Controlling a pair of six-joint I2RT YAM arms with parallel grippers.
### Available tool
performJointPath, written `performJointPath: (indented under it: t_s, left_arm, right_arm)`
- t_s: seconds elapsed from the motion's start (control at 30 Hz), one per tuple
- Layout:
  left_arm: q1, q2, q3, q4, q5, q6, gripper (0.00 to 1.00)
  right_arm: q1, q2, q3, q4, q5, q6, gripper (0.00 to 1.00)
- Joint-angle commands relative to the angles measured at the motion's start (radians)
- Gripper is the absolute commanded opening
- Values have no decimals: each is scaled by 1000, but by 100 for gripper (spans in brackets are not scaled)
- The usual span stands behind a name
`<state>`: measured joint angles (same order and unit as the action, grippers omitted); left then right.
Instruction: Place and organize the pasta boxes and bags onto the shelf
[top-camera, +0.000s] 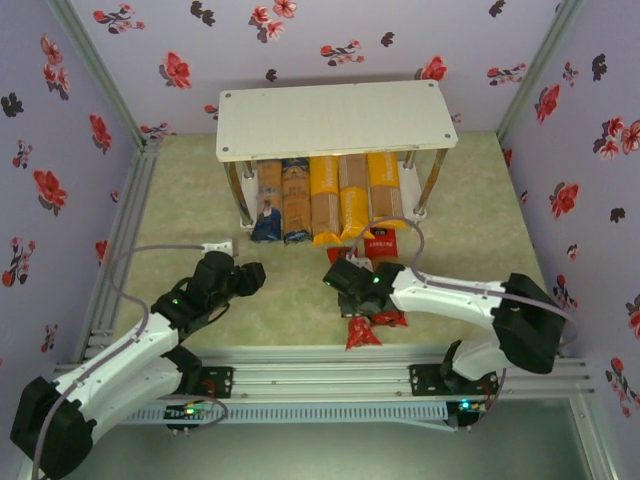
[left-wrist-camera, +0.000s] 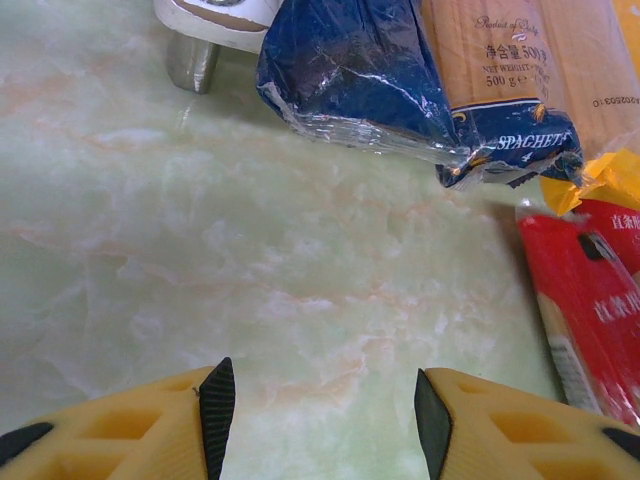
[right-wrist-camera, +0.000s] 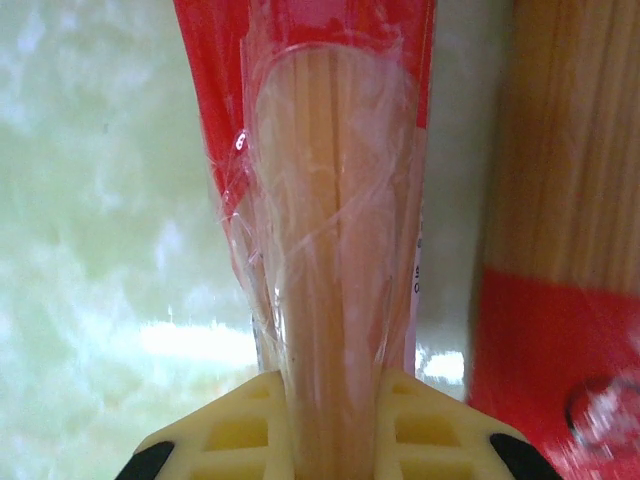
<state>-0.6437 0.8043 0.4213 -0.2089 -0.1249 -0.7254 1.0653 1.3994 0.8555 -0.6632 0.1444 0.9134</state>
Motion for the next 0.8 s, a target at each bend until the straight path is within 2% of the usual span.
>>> performJointPath:
  t_s: [0.0,0.17,0.27,0.37,0.57,0.77]
  left_arm:
    - [9,15,18,16,16,27,53]
    - [13,53,47,21,17,52,53]
    - [13,87,74,22,19,66,53]
    - [13,107,98,23,31,76,53]
    - [13,123,150,11,44,102,53]
    - [13,141,203,-3,63,120,52]
  right_arm:
    - [33,-120,47,-100,14,5,0]
    - [115,-265,162,-266,77,-2,0]
    - [156,-348,286,-381,170,-17,0]
    - [179,-404,408,-422,275,-71,0]
    - [181,-425,586,-313,434,-309,0]
    - [145,-372,768,-162,684,-603,0]
